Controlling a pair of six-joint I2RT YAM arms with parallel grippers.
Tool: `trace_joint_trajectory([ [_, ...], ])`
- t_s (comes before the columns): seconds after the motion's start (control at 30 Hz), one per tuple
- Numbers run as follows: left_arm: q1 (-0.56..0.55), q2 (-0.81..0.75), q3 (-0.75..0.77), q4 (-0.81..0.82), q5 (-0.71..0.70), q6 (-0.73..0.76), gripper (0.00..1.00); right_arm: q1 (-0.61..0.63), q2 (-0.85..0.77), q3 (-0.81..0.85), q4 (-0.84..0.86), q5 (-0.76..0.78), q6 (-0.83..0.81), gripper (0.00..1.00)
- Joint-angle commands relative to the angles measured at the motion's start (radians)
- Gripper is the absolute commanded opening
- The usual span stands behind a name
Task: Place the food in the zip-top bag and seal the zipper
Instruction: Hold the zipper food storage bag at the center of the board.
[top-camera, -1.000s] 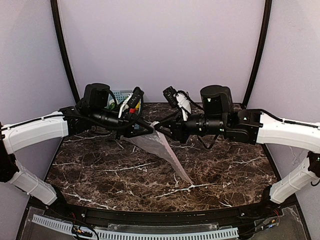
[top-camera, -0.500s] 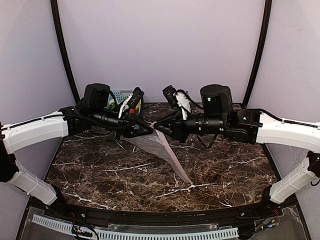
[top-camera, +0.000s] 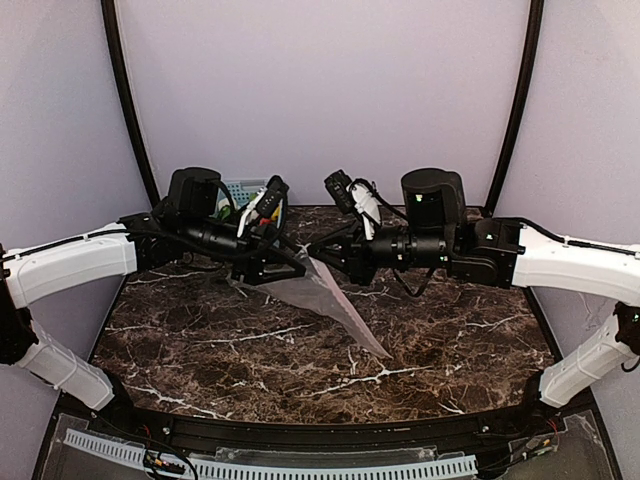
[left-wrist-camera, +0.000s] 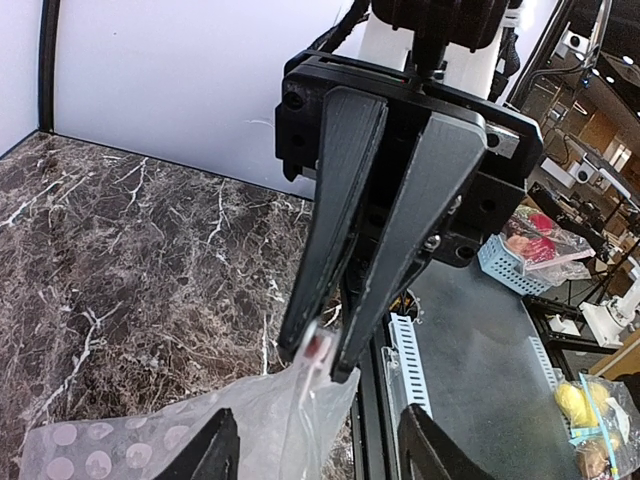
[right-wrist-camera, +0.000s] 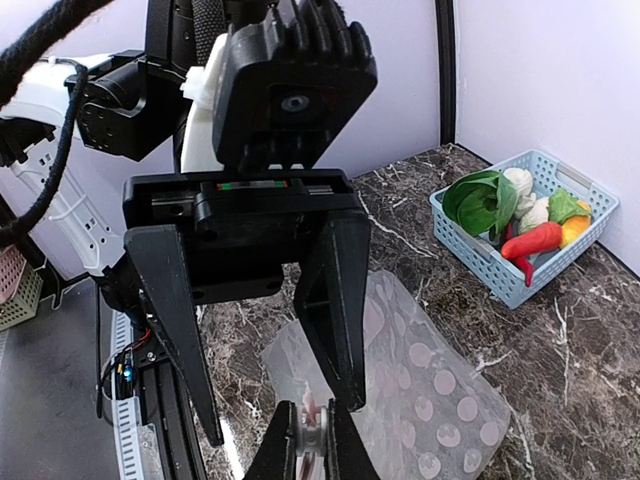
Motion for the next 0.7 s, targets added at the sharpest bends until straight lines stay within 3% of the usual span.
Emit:
trace_joint_trajectory([
  [0.0,-0.006,0.003,-0.017,0.024,0.024,-0.021,0.55,0.007,-0.007,0.008,0.037,-0.030,-0.002,0.01],
  [0.17,-0.007,0.007,-0.023,0.048,0.028,-0.039,0.51,0.008,0.001,0.010,0.036,-0.061,0.001,0.01],
  [0.43,-0.007,0.010,-0.030,0.073,0.034,-0.054,0.20,0.007,0.005,0.012,0.029,-0.065,0.002,0.00],
  [0.67,-0.006,0.009,-0.028,0.075,0.039,-0.057,0.02,0.006,0.006,0.007,0.024,-0.061,0.004,0.00],
])
